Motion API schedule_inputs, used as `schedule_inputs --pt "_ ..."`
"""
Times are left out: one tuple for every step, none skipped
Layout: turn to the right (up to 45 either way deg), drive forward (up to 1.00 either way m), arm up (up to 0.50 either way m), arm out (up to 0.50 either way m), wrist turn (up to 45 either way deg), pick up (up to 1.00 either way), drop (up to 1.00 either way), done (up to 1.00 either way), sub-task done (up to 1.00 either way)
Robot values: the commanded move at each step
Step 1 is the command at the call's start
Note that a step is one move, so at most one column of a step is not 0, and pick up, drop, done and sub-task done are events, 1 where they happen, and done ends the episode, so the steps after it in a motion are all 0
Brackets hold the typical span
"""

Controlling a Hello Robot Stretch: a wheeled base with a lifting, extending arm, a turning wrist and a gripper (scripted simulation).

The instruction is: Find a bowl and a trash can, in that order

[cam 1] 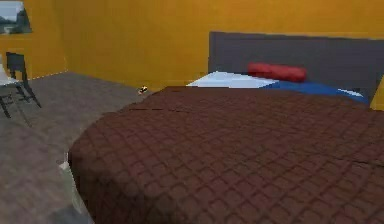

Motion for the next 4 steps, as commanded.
schedule_inputs --pt "45.0 0.00 0.00 0.00 0.0 0.00 0.00 0.00 0.00" --pt "45.0 0.00 0.00 0.00 0.0 0.00 0.00 0.00 0.00" --pt "30.0 0.00 0.00 0.00 0.0 0.00 0.00 0.00 0.00" --pt "0.0 0.45 0.00 0.00 0.0 0.00 0.00 0.00 0.00"
